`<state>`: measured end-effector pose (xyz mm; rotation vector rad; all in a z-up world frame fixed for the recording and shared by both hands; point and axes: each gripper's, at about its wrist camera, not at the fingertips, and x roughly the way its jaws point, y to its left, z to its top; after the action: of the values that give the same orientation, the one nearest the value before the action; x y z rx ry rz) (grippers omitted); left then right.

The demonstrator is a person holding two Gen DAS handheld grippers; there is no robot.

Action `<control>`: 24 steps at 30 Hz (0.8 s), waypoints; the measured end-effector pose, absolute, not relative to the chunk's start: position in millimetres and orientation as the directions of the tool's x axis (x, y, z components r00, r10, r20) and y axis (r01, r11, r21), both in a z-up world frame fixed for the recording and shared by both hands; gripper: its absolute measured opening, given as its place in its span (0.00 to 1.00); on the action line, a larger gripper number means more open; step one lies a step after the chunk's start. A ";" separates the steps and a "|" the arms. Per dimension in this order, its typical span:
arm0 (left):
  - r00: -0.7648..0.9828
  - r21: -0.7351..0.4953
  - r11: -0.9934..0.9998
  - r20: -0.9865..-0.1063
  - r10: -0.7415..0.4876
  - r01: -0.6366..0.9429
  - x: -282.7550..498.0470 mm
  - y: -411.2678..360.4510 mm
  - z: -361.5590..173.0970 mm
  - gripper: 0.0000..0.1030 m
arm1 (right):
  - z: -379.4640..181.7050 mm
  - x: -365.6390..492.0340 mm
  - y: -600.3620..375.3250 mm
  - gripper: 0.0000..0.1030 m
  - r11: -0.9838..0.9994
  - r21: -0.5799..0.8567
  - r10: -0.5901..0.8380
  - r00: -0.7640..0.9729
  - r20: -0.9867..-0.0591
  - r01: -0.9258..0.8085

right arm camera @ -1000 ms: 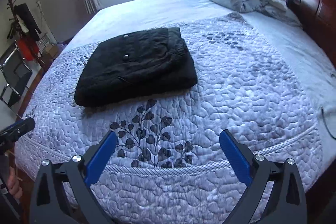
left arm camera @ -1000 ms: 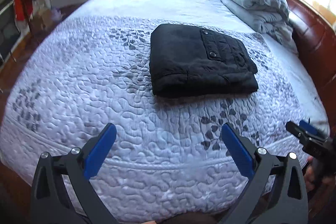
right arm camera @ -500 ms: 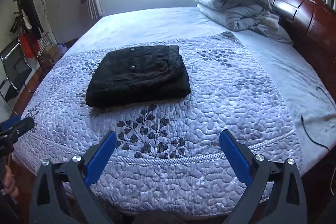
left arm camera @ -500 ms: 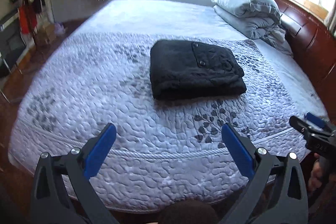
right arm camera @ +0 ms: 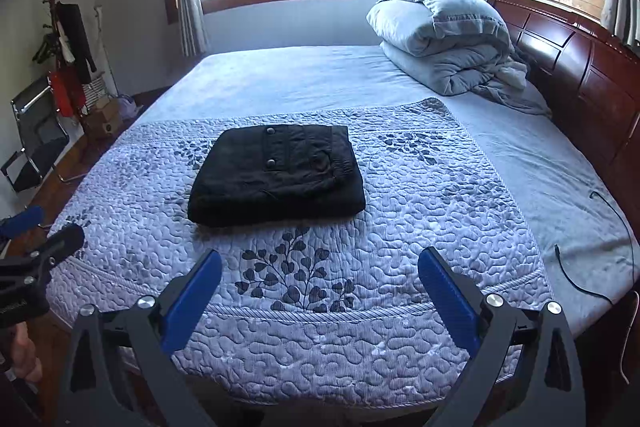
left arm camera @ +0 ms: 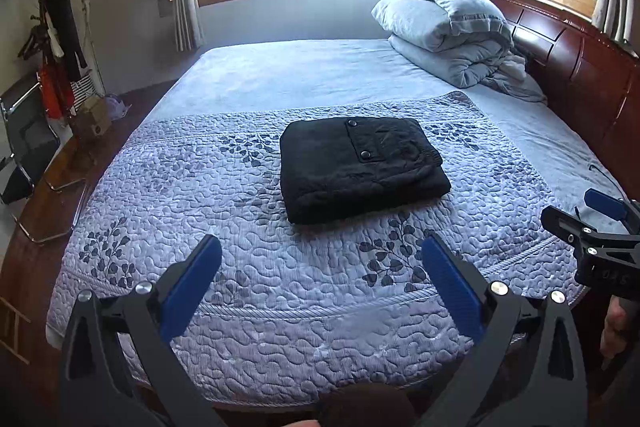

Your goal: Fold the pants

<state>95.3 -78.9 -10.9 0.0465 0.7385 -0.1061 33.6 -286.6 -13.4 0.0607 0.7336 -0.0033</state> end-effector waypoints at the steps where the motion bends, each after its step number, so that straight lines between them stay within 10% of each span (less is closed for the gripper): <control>1: 0.737 0.000 0.994 -0.672 -0.081 0.110 93.6 -78.5 -9.6 0.97 | -12.1 32.6 -286.8 0.96 0.998 0.055 0.019 0.745 -0.667 0.024; 24: 0.721 -0.013 0.996 -0.690 -0.070 0.084 98.9 -78.4 -12.4 0.97 | -11.1 32.5 -288.4 0.96 0.998 0.055 0.020 0.748 -0.663 0.022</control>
<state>98.9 -78.4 -12.4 0.0197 0.7614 -0.0853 32.5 -288.4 -11.1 0.0607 0.7259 -0.0008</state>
